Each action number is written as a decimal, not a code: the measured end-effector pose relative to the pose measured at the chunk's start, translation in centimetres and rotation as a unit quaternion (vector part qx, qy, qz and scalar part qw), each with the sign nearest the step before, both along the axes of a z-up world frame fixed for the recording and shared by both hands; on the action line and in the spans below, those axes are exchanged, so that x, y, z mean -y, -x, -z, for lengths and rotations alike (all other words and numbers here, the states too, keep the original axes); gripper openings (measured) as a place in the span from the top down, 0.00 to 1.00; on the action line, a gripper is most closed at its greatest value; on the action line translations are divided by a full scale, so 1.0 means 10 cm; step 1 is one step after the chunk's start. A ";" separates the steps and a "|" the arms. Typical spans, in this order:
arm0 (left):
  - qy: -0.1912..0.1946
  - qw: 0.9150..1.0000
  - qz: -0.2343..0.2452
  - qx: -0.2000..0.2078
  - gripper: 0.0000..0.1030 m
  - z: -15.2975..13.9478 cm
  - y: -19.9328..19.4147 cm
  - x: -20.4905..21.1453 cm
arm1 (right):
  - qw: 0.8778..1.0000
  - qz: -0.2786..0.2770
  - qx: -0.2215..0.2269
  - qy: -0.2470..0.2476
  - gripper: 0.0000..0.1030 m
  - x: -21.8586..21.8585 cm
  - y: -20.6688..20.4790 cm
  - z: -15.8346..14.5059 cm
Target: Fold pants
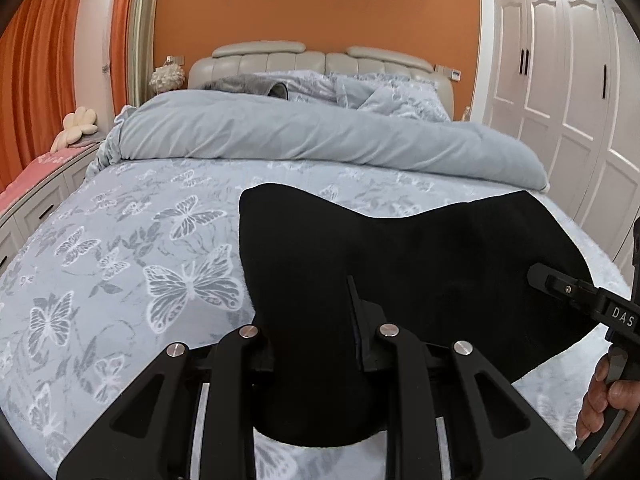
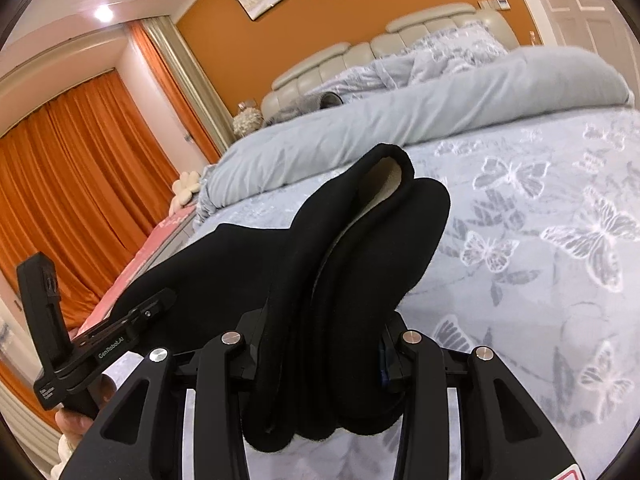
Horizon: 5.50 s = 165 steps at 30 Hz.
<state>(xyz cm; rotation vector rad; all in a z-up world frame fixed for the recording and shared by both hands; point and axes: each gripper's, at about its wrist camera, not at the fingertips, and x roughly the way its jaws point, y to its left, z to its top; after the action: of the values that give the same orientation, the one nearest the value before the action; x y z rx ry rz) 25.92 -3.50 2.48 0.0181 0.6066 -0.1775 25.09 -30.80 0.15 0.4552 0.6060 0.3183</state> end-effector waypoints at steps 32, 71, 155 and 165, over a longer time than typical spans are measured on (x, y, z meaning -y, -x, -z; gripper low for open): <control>-0.067 0.998 -0.012 -0.011 0.76 0.88 -0.27 0.06 | 0.990 -0.003 -0.102 -0.094 0.47 0.43 -0.37 1.13; 0.048 0.990 -0.071 -0.114 0.20 1.05 -1.89 0.00 | 0.989 0.073 -0.111 -0.058 1.00 0.42 -1.55 0.89; -0.060 0.994 -0.041 -0.081 0.60 0.19 2.20 -0.24 | 0.977 0.124 -0.079 0.151 0.68 -0.02 2.46 -0.11; -0.074 0.995 -0.049 -0.036 0.27 0.26 2.25 -0.19 | 0.969 0.117 -0.103 0.190 0.68 -0.06 2.42 0.18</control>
<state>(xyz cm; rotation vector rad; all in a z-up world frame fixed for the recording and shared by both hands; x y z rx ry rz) 3.46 -1.59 -0.07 0.1250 0.6897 -0.0390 0.90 -30.19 -1.63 0.1871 0.7889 -0.0742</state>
